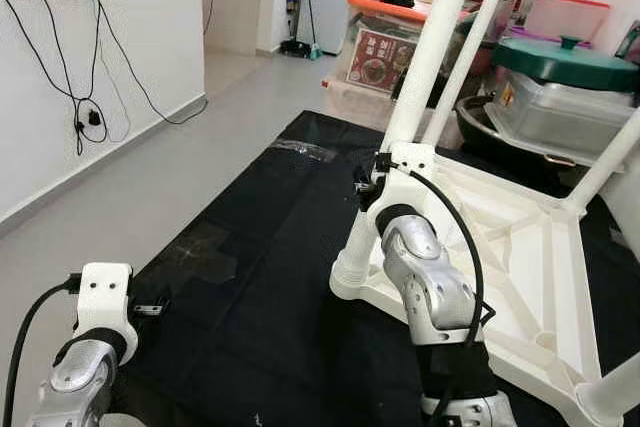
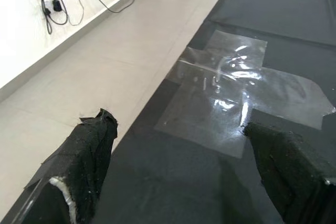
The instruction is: Building children table
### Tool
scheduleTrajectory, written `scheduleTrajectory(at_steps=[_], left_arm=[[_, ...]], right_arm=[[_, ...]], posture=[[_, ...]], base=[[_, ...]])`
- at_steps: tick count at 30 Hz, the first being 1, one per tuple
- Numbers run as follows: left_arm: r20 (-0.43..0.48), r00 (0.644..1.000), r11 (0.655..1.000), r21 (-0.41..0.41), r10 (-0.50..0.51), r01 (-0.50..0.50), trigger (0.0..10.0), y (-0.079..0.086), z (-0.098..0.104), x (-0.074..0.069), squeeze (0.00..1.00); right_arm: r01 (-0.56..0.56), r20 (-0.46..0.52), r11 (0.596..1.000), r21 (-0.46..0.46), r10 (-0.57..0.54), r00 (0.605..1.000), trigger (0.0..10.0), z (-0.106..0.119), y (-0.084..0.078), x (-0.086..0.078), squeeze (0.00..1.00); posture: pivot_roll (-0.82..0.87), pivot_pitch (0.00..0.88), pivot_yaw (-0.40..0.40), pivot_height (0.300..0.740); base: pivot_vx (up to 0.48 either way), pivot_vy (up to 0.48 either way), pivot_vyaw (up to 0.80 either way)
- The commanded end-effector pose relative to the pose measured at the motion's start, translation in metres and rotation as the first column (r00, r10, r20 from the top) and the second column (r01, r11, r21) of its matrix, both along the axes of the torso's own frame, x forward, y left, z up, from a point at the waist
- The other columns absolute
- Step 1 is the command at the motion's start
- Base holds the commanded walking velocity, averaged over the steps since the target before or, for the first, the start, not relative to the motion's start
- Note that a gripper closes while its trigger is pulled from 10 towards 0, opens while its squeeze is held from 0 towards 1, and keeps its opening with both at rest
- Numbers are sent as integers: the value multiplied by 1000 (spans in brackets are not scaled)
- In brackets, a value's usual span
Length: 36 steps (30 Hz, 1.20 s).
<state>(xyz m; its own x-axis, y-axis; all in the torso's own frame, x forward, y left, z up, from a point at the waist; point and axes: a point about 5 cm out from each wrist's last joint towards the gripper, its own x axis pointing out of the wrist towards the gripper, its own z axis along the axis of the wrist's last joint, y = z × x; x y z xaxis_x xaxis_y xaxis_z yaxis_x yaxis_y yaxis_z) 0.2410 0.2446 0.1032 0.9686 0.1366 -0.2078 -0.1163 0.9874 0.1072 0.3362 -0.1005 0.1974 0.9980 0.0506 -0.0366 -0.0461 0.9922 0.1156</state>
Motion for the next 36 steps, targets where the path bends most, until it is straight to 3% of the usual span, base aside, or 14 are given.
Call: scheduleTrajectory(at_steps=[1, 16, 36], left_arm=[[-10, 1000, 1000, 1, -6, 6, 10000, -1, -3, 1, 0], [-14, 1000, 1000, 15, -17, 17, 10000, -4, -4, 5, 0], [12, 999, 999, 8, -40, 40, 10000, -8, 0, 7, 0]], right_arm=[[100, -164, 995, -8, -100, 981, 10000, -31, -19, -3, 0], [183, -127, 982, 47, -176, 976, 10000, -15, -27, -13, 0], [181, -97, 983, 43, -176, 980, 10000, -12, -29, -15, 0]], posture=[[140, 0, -112, 740], [126, 0, -101, 740], [125, 0, -93, 740]], base=[[0, 0, 0], [0, 0, 0], [0, 0, 0]])
